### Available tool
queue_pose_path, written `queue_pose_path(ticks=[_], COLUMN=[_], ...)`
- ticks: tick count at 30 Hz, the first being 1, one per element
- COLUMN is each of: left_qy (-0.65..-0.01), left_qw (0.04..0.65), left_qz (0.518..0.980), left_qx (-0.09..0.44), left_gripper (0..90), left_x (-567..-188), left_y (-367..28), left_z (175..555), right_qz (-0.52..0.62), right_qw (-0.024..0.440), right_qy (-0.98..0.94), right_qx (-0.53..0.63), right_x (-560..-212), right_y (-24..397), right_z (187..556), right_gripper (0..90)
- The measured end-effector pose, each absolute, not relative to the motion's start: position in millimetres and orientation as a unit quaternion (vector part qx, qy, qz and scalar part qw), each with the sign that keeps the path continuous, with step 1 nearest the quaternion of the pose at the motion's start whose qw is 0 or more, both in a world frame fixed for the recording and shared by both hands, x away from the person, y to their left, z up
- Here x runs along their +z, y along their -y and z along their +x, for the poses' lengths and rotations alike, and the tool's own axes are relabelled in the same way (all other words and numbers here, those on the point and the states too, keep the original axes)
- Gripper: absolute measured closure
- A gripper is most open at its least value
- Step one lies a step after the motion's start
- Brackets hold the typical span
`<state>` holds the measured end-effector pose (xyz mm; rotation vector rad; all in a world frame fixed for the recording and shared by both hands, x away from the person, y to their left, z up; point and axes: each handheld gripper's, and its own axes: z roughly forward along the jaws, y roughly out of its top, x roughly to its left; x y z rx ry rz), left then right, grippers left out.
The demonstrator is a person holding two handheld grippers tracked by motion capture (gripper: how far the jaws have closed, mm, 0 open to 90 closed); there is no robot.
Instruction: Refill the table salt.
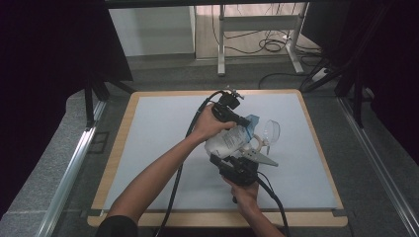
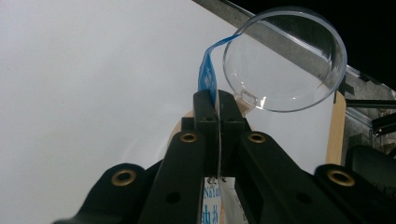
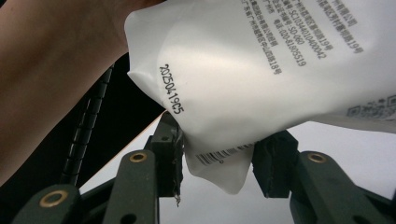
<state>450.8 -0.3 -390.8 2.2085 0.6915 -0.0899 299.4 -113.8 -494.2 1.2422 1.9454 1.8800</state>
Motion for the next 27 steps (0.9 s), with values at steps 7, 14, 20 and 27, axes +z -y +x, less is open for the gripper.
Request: queue_pose_path(ticks=[7, 14, 20, 27], left_qy=[-0.271, -0.268, -0.265, -0.268], left_qw=[0.401, 0.401, 0.4, 0.398], left_qz=[0.874, 0.875, 0.877, 0.877], left_qx=[-0.037, -0.038, -0.039, -0.039], left_gripper=[90.0, 90.0, 90.0, 90.0], left_x=[-390.9, -391.1, -391.6, -391.7], left_y=[1.6, 1.7, 3.8, 3.7], left_z=[450.5, 450.7, 450.2, 450.8], right_qz=[0.419, 0.422, 0.424, 0.424], right_qw=[0.084, 0.088, 0.091, 0.088], right_qy=[-0.65, -0.647, -0.646, -0.646], right_qx=[0.629, 0.628, 0.628, 0.629], right_x=[-494.1, -494.5, -495.4, -495.0], right_y=[113.6, 111.8, 112.4, 113.1], right_z=[298.4, 297.4, 296.3, 296.5], right_gripper=[58.1, 58.2, 58.2, 58.2])
